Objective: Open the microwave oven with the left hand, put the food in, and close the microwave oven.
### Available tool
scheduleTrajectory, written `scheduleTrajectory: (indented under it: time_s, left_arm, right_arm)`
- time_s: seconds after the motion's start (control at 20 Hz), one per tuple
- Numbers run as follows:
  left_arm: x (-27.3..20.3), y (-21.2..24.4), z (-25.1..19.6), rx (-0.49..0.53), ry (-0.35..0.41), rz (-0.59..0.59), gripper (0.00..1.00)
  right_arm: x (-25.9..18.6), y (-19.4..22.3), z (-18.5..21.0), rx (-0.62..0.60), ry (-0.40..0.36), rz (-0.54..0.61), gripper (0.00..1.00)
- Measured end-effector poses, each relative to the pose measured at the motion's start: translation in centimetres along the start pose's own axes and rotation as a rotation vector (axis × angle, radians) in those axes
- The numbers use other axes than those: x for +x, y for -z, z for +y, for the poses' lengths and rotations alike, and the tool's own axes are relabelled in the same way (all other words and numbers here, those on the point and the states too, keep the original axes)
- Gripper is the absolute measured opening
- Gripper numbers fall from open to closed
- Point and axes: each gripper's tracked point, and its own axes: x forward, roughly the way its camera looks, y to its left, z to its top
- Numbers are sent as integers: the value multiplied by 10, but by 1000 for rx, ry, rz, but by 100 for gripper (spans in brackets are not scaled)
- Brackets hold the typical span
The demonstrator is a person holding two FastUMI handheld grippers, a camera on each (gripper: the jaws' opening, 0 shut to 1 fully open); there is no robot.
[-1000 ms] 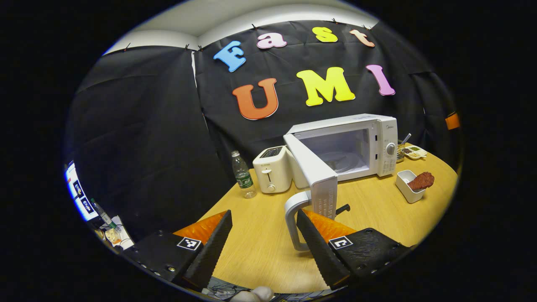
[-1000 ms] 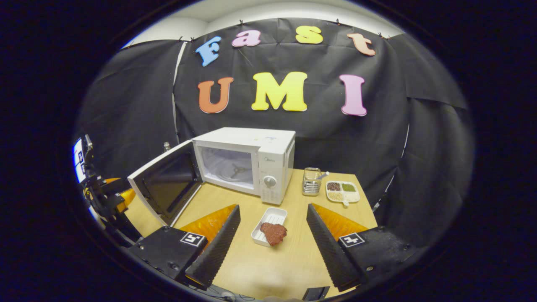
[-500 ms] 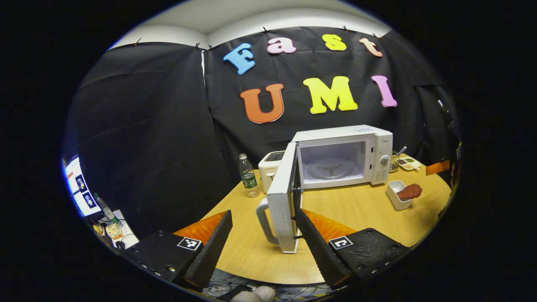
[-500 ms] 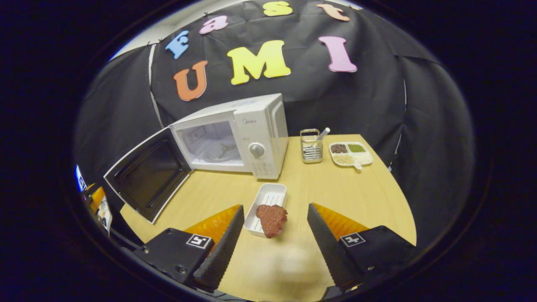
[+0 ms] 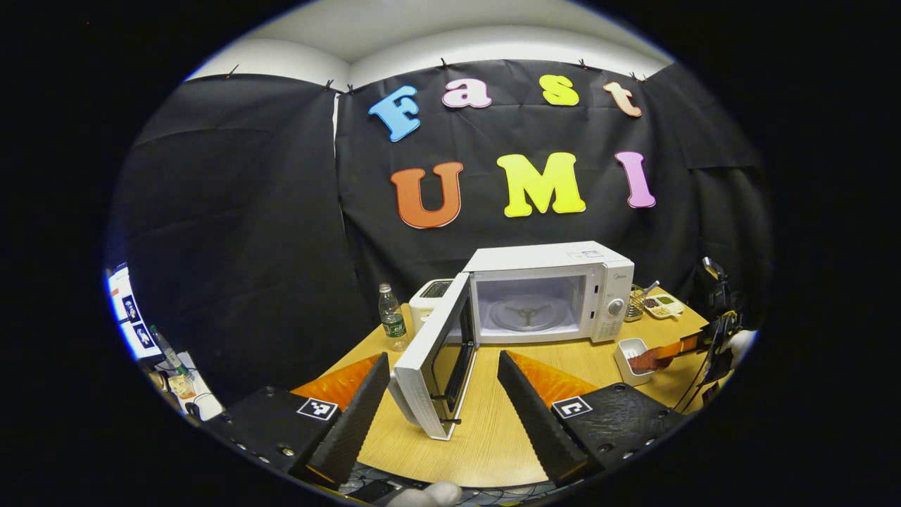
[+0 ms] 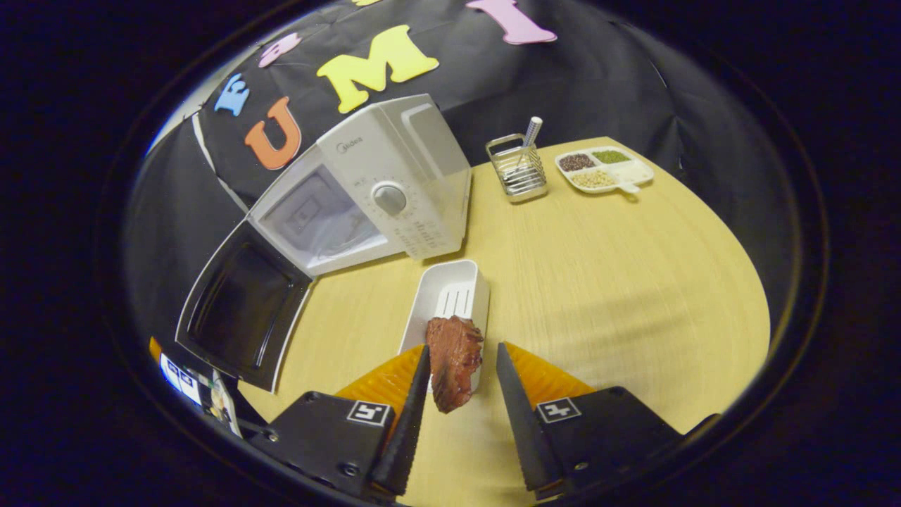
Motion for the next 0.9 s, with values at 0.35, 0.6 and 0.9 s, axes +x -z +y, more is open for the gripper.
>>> scheduleTrajectory:
  time_s: [0.35, 0.6, 0.9]
  left_arm:
    - [-3, 2, 2, 9, -18, 17, 94]
    - [-3, 2, 9, 14, -37, 12, 95]
    - [-5, -4, 13, -1, 0, -9, 95]
  right_arm:
    - [-2, -1, 9, 94, -63, 27, 14]
    - [-19, -15, 24, 9, -60, -5, 17]
    - [-59, -71, 87, -23, -94, -173, 16]
